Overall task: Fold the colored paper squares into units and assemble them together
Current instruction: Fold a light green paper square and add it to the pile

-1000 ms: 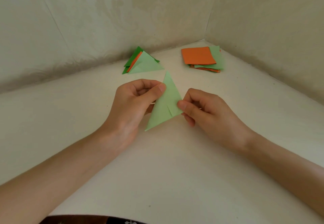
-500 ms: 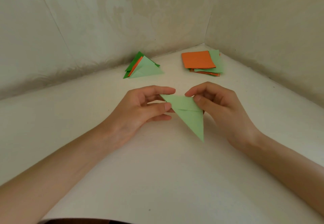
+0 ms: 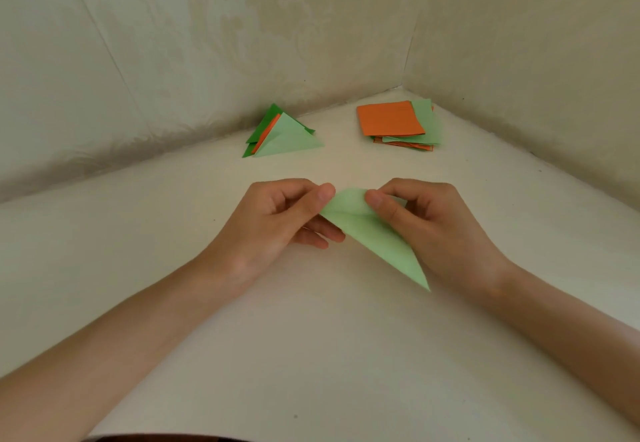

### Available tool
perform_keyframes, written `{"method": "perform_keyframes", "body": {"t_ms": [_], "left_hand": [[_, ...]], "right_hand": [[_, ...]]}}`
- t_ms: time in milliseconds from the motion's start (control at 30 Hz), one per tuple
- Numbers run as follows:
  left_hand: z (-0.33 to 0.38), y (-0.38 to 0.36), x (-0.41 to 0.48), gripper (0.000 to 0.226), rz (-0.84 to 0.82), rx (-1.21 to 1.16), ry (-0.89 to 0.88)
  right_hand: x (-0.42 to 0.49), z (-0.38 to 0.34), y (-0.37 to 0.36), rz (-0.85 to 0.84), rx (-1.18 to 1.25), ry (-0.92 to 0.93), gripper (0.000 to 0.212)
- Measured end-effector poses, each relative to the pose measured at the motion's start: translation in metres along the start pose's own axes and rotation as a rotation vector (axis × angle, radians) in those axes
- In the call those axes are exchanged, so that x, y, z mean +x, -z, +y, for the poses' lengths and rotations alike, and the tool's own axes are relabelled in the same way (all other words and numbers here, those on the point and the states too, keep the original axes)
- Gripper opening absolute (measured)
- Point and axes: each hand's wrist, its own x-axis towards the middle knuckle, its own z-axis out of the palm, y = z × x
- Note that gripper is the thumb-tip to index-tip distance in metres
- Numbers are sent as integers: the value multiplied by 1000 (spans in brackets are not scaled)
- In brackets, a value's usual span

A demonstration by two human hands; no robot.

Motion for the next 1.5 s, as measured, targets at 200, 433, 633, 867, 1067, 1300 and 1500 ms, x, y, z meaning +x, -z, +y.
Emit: {"method": "perform_keyframes", "body": {"t_ms": [200, 433, 633, 867, 1067, 1300, 1500], "left_hand": [[-6, 3, 3, 42, -67, 6, -95], [-6, 4, 1, 12, -88, 95, -142], [-2, 3, -2, 19, -66, 109, -117], [0, 6, -2, 19, -63, 33, 7], [0, 11, 0, 18, -23, -7, -2], [-2, 13, 3, 28, -10, -81, 6], [-3, 13, 3, 36, 15, -20, -6]], "right_hand": [[3, -2, 3, 59, 195, -124, 35], [3, -2, 5, 29, 270, -151, 30], [3, -3, 6, 12, 285, -143, 23], [1, -1, 11, -68, 268, -74, 5], [0, 2, 13, -178, 324, 27, 15], [1, 5, 15, -232, 321, 46, 27], [1, 8, 15, -176, 254, 67, 38]]}}
